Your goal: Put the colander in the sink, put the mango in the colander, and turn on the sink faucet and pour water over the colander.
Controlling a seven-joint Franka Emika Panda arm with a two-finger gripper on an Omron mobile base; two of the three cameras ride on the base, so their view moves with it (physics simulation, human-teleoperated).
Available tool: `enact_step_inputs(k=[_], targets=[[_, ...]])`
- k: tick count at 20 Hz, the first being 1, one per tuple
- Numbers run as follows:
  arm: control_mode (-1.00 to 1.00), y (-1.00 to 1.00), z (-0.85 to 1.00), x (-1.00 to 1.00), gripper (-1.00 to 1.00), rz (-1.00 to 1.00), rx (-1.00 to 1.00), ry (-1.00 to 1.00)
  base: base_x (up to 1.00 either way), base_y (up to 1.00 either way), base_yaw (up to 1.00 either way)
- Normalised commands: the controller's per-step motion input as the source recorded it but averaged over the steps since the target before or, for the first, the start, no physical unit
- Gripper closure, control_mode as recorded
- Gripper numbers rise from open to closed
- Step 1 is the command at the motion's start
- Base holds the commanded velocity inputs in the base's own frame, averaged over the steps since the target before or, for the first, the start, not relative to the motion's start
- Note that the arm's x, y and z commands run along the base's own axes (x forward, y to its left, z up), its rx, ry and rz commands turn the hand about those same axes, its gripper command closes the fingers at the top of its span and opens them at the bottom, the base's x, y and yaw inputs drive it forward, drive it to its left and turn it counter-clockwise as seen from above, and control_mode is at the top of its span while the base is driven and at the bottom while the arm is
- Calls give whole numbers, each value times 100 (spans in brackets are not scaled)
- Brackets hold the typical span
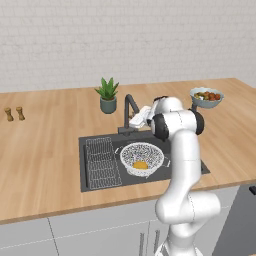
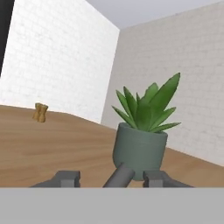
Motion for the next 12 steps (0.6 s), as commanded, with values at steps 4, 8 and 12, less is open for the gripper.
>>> enact_step_inputs(k=[4,8,12], targets=[[-100,-20,-18,2,100,0,0,0,0,0,0],[-100,-25,-10,16,100,-2,0,0,0,0,0],[-100,-11,0,34,100,-11,0,0,0,0,0]])
